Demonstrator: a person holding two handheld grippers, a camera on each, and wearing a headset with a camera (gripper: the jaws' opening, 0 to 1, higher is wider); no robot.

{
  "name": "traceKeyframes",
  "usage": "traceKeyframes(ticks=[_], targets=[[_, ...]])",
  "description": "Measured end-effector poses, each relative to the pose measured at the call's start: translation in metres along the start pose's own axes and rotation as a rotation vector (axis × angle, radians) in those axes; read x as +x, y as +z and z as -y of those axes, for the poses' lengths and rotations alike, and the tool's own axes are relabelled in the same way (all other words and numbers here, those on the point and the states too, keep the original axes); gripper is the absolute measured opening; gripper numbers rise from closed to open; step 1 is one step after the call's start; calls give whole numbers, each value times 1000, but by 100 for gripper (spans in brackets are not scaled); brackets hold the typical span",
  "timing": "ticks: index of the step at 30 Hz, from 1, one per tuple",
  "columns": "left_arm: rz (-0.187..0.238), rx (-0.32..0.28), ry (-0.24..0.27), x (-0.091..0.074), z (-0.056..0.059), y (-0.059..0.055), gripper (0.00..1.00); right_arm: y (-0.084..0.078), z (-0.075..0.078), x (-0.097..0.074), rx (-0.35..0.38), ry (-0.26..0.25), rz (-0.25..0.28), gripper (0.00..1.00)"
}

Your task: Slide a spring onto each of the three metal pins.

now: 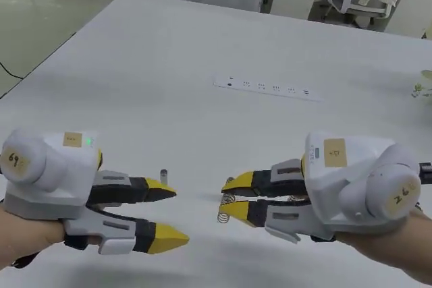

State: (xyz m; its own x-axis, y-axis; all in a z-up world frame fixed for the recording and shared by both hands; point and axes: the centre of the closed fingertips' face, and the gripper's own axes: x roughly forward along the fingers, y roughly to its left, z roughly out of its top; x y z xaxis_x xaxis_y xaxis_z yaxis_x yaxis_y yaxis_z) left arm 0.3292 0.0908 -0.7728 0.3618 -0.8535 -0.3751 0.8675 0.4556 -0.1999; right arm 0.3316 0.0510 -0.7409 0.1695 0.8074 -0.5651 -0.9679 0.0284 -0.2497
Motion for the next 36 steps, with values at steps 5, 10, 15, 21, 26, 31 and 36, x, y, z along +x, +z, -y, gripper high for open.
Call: traceKeyframes(ticks=[5, 10, 15, 21, 26, 31, 36], targets=[[12, -24, 30, -12, -4, -3, 48, -2, -2, 2, 1, -3, -5, 7], [8, -36, 62, -19, -9, -9, 61, -2, -1, 3, 10, -14, -1, 7], [32, -51, 95, -28, -15, -8, 71, -4, -1, 3, 9, -17, -7, 7], [26, -56, 114, -37, -18, -16, 84, -5, 0, 3, 13, -19, -14, 7], [18, -67, 154, -49, -27, -24, 88, -5, 0, 6, 8, -15, -18, 7], [19, -65, 185, -59, -35, -24, 94, -4, 1, 9, 6, -12, -18, 7], [27, -60, 199, -65, -38, -23, 98, -4, 6, 12, 12, -20, -16, 7]])
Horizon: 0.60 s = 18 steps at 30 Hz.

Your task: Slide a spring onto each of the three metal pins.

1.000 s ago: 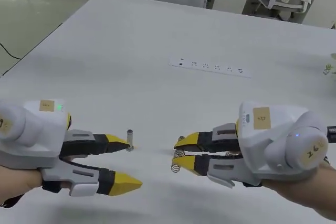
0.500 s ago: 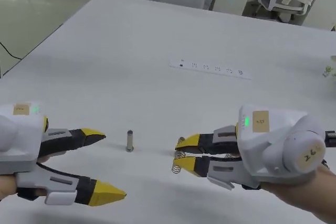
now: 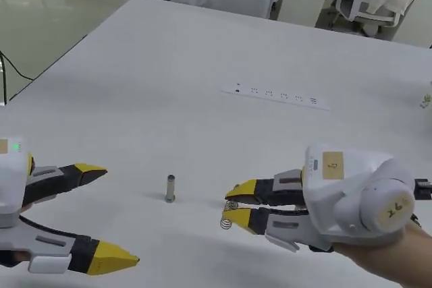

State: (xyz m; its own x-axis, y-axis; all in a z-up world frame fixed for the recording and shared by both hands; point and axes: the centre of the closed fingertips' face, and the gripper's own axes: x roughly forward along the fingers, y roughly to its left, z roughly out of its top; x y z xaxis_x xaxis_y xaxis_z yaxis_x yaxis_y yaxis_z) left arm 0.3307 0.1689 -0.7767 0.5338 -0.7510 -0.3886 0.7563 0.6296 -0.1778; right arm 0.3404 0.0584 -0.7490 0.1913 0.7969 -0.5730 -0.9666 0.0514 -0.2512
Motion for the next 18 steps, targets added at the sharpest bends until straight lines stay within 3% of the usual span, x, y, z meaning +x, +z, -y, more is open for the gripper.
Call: traceKeyframes(ticks=[9, 18], targets=[[1, -2, 9, -4, -2, -2, 98, 8, 8, 9, -7, 7, 8, 7], [10, -2, 12, -5, -2, 1, 98, 29, 24, 28, -38, 17, 31, 7]])
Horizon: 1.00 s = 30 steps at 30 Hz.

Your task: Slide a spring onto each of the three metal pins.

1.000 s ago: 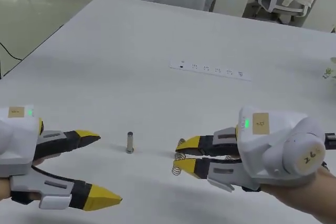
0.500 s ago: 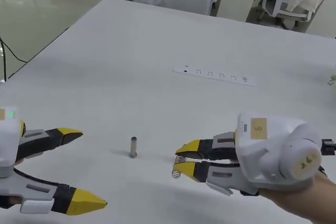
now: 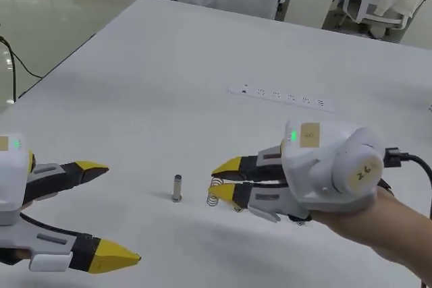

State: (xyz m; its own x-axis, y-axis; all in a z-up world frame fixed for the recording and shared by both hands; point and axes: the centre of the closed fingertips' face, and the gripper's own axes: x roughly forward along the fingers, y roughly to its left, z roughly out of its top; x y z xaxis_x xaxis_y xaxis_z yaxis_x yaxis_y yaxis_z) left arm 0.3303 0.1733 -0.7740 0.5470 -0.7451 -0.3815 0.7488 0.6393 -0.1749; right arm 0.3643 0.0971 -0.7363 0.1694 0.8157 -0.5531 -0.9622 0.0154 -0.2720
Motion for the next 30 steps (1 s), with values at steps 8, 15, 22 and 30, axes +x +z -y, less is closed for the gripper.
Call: traceKeyframes(ticks=[8, 15, 22, 30], targets=[[6, 1, 10, -5, -2, 1, 98, 15, 12, 18, -18, 10, 18, 7], [6, -6, 21, -8, -4, -1, 98, 19, 23, 38, -11, 8, 26, 7], [7, -6, 28, -11, -5, -1, 98, 10, 28, 53, 17, 0, 10, 7], [8, -10, 34, -13, -6, -1, 98, 7, 36, 57, 87, -16, 23, 7]])
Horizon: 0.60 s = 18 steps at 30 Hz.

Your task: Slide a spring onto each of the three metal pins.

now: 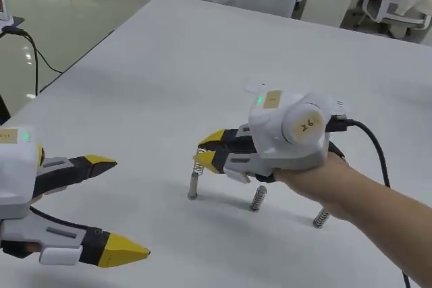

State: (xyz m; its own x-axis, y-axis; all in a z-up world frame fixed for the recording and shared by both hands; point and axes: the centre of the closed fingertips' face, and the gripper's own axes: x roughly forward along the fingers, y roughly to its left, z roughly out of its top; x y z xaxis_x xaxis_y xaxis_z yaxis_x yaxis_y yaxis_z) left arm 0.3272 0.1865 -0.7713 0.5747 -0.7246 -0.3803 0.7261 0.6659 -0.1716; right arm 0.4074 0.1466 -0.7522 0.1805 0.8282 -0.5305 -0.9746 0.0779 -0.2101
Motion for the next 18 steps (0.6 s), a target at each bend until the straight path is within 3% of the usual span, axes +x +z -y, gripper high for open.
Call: traceKeyframes(ticks=[18], targets=[[-9, -2, -2, 2, 1, -1, 98, -3, 0, 7, 37, -10, 1, 7]])
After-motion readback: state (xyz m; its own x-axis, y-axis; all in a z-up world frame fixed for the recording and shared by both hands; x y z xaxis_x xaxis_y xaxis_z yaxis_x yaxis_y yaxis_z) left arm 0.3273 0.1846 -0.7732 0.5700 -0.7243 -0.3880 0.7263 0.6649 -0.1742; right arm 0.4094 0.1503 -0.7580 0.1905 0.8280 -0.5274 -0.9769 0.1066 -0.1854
